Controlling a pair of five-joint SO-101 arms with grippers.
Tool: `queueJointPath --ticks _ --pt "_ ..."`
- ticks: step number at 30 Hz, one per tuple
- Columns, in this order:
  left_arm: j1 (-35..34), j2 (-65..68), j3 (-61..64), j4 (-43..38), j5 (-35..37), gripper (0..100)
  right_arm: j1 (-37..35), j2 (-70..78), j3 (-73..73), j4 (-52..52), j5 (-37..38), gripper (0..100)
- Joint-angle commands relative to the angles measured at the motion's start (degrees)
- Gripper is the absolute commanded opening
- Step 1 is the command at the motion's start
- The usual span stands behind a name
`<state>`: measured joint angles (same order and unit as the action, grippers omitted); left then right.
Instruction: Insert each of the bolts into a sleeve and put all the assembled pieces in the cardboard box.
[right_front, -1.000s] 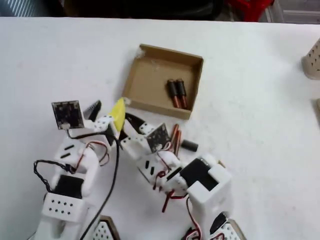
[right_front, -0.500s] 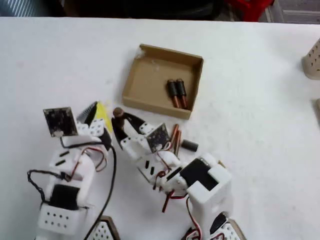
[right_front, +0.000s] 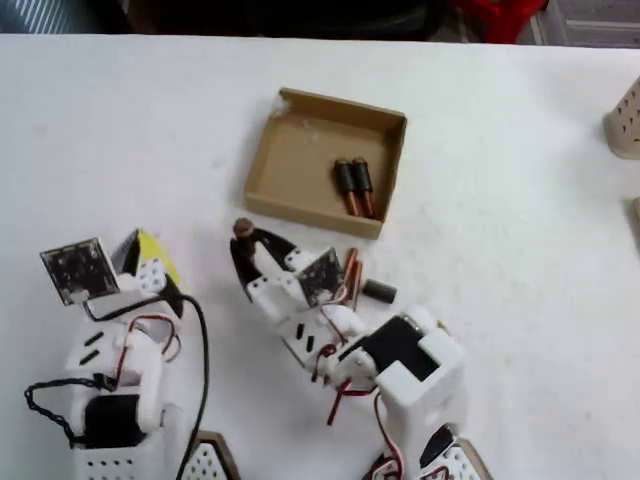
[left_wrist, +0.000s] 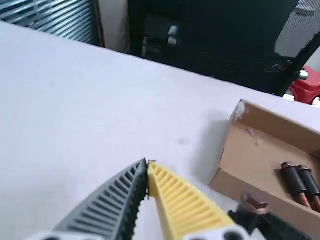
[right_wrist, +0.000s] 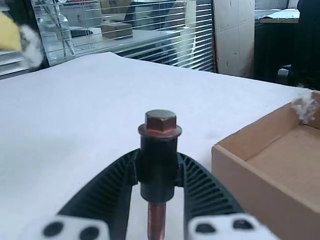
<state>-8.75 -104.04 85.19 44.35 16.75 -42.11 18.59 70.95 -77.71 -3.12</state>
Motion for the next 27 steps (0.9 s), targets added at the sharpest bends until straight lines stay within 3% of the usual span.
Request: queueJointPath --ticks 1,4,8,18,24,27 --pt "-3.47 -0.57 4.22 -0.18 -0.62 2 2.86 -7.87 2.64 -1.45 0.62 1.6" --pt "-4.00 -0.57 8.53 -0.26 -1.14 2 4.44 -13.23 6.42 -1.01 0.62 1.6" --pt "-4.09 -0.48 11.87 0.79 -8.44 2 6.90 -20.35 8.62 5.93 0.62 1.6" --pt "-6.99 -0.48 11.78 13.54 -11.60 2 13.14 -45.85 7.82 41.36 0.62 1.6" --pt "-7.08 -0.48 11.78 16.26 -12.04 2 15.87 -57.89 3.25 61.05 0.62 1.6" --pt "-7.43 -0.48 11.78 17.85 -17.67 2 17.54 -59.82 -0.53 66.77 0.62 1.6"
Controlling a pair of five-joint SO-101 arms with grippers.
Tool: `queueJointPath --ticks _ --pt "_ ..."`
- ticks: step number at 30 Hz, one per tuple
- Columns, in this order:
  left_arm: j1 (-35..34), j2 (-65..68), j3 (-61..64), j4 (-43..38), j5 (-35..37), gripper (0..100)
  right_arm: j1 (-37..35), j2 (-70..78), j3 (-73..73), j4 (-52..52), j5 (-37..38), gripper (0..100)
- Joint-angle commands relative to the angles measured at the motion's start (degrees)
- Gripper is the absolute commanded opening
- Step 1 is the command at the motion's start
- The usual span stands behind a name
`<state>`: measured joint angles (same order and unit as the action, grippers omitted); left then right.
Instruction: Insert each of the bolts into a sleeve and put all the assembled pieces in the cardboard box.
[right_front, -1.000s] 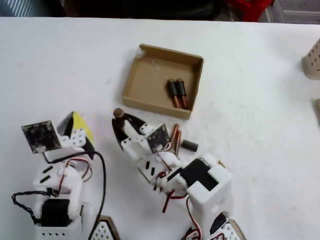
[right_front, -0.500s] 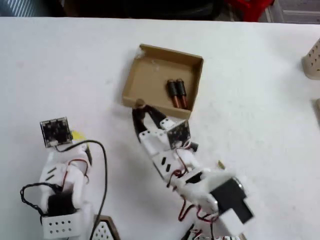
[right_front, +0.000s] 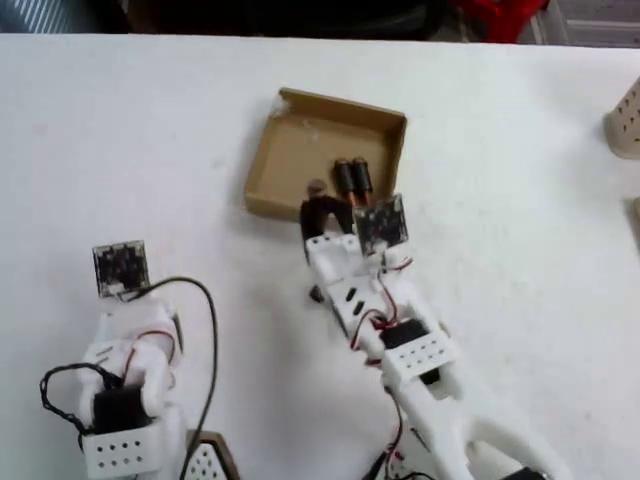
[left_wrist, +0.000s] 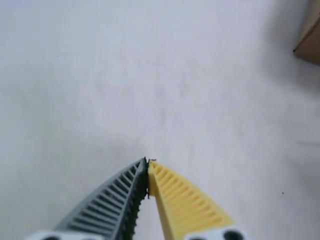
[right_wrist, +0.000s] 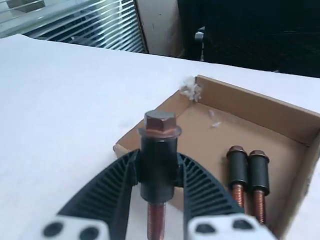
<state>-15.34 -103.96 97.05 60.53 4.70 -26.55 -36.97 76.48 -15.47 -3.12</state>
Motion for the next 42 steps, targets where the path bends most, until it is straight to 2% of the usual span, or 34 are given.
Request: queueJointPath --ticks 1,5,10,14,21,33,42 --pt "-0.84 -0.57 -0.09 2.20 -8.00 2 2.59 -4.26 -7.65 5.93 0.62 1.6" --pt "-0.84 -0.57 -0.09 2.46 -13.54 2 4.53 -4.26 -14.86 11.82 0.62 1.6" --pt "-0.92 -0.48 -0.09 2.73 -14.15 2 6.90 -0.13 -26.29 20.26 2.02 1.7" --pt "-1.01 -0.48 -0.09 2.90 -14.15 2 8.75 10.86 -38.07 28.09 8.18 1.7" --pt "-4.09 -0.48 -0.09 2.90 -14.24 2 11.91 32.31 -60.04 41.71 8.70 1.7" --pt "-4.09 -0.48 -0.09 2.90 -14.24 2 8.48 64.22 -94.59 64.04 8.79 1.8" --pt "-4.09 -0.48 -0.09 2.90 -14.24 2 5.32 76.53 -107.96 73.63 8.44 1.9"
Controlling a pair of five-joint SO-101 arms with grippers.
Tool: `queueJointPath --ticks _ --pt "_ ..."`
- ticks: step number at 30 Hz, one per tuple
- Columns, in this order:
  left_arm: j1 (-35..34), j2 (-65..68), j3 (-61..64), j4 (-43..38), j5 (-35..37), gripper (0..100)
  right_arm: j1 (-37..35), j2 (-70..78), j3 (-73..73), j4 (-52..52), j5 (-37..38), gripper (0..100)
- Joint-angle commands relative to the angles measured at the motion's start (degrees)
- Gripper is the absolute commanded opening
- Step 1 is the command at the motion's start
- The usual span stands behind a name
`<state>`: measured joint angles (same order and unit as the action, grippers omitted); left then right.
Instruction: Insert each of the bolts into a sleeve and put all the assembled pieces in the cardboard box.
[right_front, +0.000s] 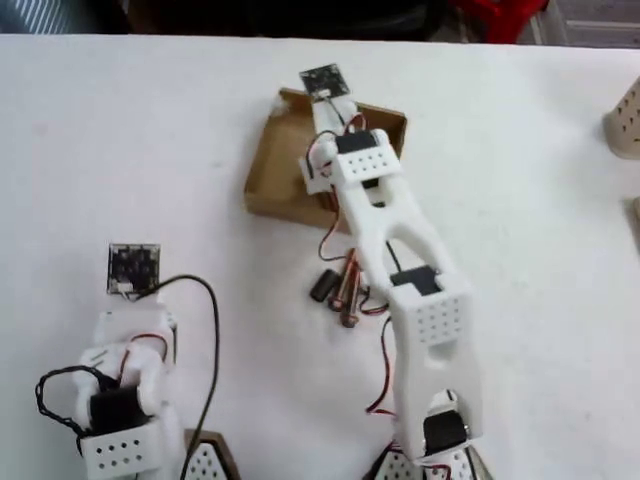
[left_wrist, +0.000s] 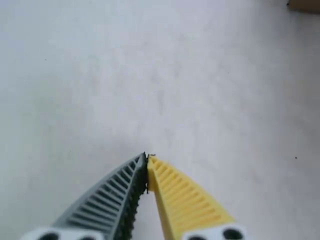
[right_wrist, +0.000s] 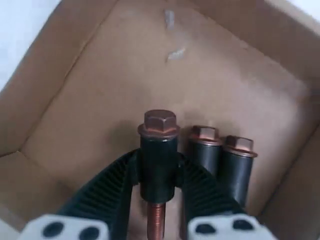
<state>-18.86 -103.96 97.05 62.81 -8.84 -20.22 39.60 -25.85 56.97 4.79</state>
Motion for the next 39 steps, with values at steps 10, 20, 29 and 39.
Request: queueJointPath --ticks 10,20,29,39 --pt "-0.57 -0.48 -0.09 0.62 -0.70 2 -1.01 1.45 -6.59 3.74 0.88 17.2" --pt "-0.57 -0.48 -0.09 0.62 -0.70 2 -1.19 -13.85 -6.24 19.47 0.88 17.3" --pt "-0.57 -0.48 -0.09 0.62 -0.70 2 -0.84 -23.52 -5.98 43.65 3.60 16.0" --pt "-0.57 -0.48 -0.09 0.62 -0.70 2 -0.57 -39.34 17.23 43.12 11.78 4.1"
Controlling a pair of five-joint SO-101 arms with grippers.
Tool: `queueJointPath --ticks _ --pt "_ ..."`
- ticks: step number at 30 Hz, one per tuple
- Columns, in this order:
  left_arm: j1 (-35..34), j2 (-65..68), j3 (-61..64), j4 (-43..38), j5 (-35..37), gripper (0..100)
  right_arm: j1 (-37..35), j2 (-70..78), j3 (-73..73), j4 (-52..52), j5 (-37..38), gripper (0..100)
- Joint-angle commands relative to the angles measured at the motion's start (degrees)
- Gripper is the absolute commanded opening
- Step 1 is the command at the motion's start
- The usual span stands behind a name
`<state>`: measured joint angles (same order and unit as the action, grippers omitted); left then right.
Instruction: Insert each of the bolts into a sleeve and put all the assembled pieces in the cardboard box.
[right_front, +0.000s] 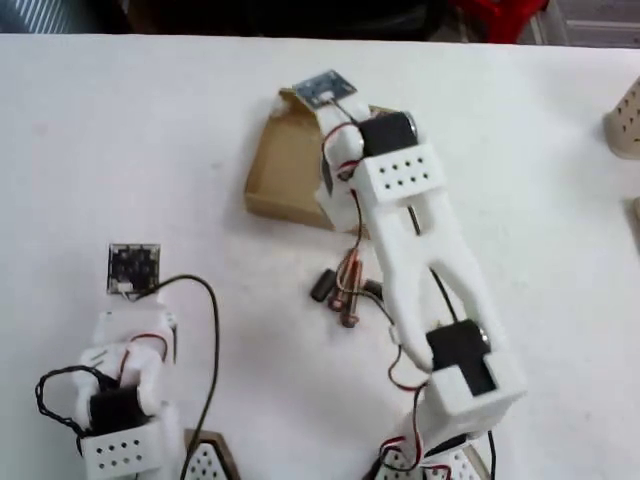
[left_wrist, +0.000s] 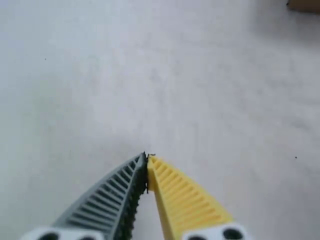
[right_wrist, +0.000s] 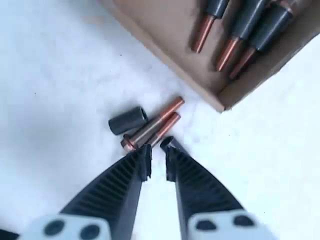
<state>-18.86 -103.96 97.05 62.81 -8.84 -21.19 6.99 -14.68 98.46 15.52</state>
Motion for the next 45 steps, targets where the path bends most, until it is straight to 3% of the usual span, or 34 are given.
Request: queueJointPath --ticks 1,6,13,21,25,36,42,45 --pt "-0.57 -0.48 -0.09 0.62 -0.70 2 0.57 -8.57 9.23 0.75 1.05 5.4" --pt "-0.57 -0.48 -0.09 0.62 -0.70 2 0.57 -17.10 26.73 -6.11 1.41 10.4" --pt "-0.57 -0.48 -0.09 0.62 -0.70 2 1.98 -24.57 47.21 -19.21 13.19 13.2" --pt "-0.57 -0.48 -0.09 0.79 -0.70 2 8.04 -25.27 53.01 -28.97 32.09 19.7" --pt "-0.57 -0.48 -0.09 0.88 -0.70 2 9.10 -25.19 56.18 -36.18 37.19 19.5" --pt "-0.48 -0.48 -0.09 0.88 -0.70 2 6.46 -25.10 66.73 -52.26 39.74 19.4" --pt "-0.48 -0.48 -0.09 0.88 -0.70 2 6.11 -17.80 65.49 -55.52 40.00 19.4" --pt "-0.48 -0.48 -0.09 0.88 -0.70 2 7.16 -12.53 59.96 -52.18 40.00 19.4"
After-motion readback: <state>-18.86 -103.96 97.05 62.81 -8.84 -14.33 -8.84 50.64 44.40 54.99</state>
